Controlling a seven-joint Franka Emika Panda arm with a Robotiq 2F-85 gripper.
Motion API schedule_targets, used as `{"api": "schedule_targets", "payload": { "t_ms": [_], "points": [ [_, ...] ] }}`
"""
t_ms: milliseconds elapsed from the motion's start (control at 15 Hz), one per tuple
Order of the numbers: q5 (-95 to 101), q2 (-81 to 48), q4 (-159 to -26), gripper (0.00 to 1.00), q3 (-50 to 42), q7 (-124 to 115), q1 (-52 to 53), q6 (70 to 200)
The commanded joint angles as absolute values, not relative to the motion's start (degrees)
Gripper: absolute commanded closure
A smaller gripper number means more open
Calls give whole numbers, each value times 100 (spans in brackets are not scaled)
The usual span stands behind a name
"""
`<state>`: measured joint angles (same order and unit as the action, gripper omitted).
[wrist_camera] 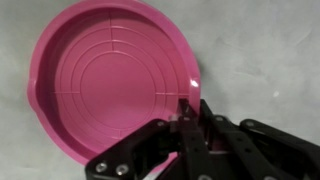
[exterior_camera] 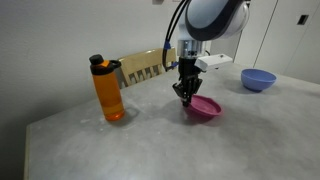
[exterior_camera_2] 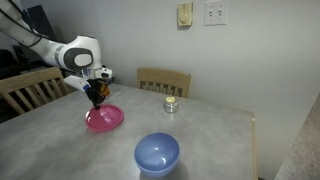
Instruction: Uncover the bowl and put the lid on the table
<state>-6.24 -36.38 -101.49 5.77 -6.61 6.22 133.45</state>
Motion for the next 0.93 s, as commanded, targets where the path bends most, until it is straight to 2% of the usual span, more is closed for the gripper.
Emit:
{"api": "schedule_targets", "payload": {
  "t_ms": [0,467,533,600,667,867],
  "points": [
    [-957,-4105,-9512,97,804,-177,420,12907],
    [-1409,-4527,-8951,97,995,304,212,12659],
    [-1453,-4554,-8910,95,1013,350,189,12650],
    [-1491,-4586,-8866,89,1026,390,168,12630],
    [-1532,-4584,-8864,75,1045,434,144,12612],
    [-1631,-4575,-8875,51,1079,534,92,12622]
  ]
}}
